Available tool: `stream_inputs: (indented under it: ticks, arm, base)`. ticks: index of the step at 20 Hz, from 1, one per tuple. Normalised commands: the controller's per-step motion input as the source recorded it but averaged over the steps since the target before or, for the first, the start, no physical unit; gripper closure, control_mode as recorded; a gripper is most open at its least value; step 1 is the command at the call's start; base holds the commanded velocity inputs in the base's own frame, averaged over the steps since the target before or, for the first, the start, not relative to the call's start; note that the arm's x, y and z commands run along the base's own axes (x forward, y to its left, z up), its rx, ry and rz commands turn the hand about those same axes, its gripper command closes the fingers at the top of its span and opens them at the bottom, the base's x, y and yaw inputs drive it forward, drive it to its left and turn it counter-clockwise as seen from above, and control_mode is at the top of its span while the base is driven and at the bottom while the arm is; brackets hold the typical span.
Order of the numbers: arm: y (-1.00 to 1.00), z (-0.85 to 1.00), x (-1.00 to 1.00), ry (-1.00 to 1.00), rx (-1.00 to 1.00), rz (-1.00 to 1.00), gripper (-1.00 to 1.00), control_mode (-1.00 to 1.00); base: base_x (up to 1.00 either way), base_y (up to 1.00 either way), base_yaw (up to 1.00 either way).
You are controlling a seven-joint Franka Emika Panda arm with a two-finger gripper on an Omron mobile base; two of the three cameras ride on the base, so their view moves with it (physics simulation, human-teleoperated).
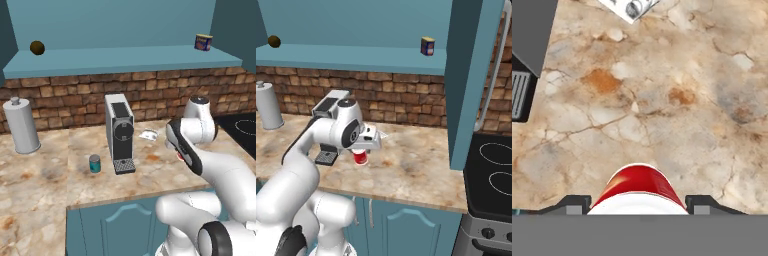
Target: Pick the cans from the counter and place them in their designated side in the cabinet.
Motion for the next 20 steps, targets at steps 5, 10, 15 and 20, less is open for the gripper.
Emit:
stream_inputs:
  ticks: [5, 10, 15, 20]
  arm:
    - [0.00, 0.57, -0.06, -0.09, 0.00, 0.00, 1.00, -1.00]
    - [-0.03, 0.53, -0.12, -0.11, 0.00, 0.00, 1.00, -1.00]
    - [-0.06, 0.50, -0.19, -0.11, 0.00, 0.00, 1.00, -1.00]
    - [-0.09, 0.46, -0.27, -0.11, 0.00, 0.00, 1.00, -1.00]
  base:
    - [0.00, 0.00, 0.00]
    - [0.00, 0.00, 0.00]
    - [0.00, 0.00, 0.00]
    - [0.00, 0.00, 0.00]
